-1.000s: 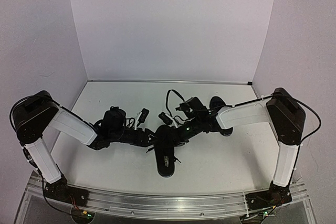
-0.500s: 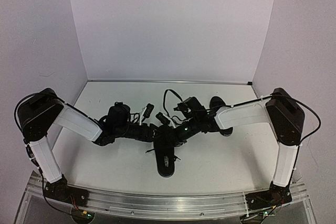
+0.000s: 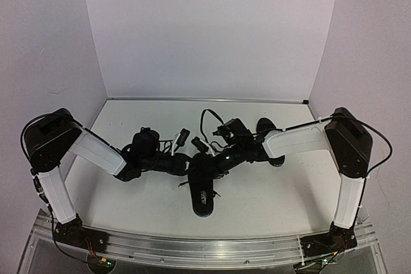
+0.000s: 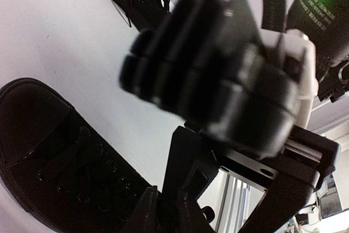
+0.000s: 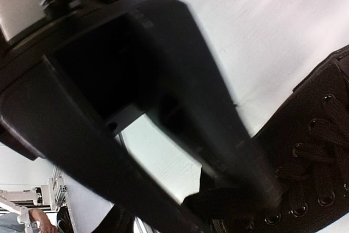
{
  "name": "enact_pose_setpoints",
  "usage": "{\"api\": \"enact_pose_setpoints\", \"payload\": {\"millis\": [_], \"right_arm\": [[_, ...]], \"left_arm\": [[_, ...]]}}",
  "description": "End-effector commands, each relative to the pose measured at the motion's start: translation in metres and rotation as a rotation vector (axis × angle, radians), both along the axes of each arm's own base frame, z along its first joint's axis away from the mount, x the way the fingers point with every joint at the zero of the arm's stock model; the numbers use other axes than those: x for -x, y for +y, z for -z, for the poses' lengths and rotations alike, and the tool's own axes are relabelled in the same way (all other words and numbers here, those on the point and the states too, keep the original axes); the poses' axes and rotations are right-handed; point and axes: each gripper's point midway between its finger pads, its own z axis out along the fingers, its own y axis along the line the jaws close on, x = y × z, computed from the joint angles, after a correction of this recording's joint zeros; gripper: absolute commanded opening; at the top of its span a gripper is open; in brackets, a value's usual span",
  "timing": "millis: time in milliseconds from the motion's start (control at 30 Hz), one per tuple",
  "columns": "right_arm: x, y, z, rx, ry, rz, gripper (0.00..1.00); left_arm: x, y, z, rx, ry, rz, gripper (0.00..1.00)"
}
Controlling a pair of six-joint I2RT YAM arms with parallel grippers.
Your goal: Tie the shoes
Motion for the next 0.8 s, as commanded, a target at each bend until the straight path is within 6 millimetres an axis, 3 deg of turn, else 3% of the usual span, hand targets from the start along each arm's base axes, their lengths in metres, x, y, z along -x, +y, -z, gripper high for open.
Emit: {"api": "enact_pose_setpoints", "payload": {"millis": [0,133,333,600,767], "right_arm": [[-0.007,-0.006,-0.021,-0.029,-0.058,0.038,0.41],[-0.017,-0.02,-0.038,-0.038,-0.085,0.087,0.41],[-0.022,-0.039,-0.051,-0.041,-0.1,0.126,0.41],[-0.001,-0.067,-0.011,0.089,-0.043,0.126,0.35],[0.016,-0.072,-0.005,0.094,-0.012,0.089,0.32]], "left_arm": [[0.003,-0.002,-0.005,0.028,-0.023,0.016,0.07],[0.002,-0.002,-0.003,0.024,-0.021,0.012,0.01],[0.001,-0.002,-0.001,0.019,-0.016,0.004,0.0],[0.0,-0.001,-0.003,0.016,-0.014,-0.007,0.0],[-0.001,-0.002,-0.004,0.011,-0.017,-0.006,0.0]]}}
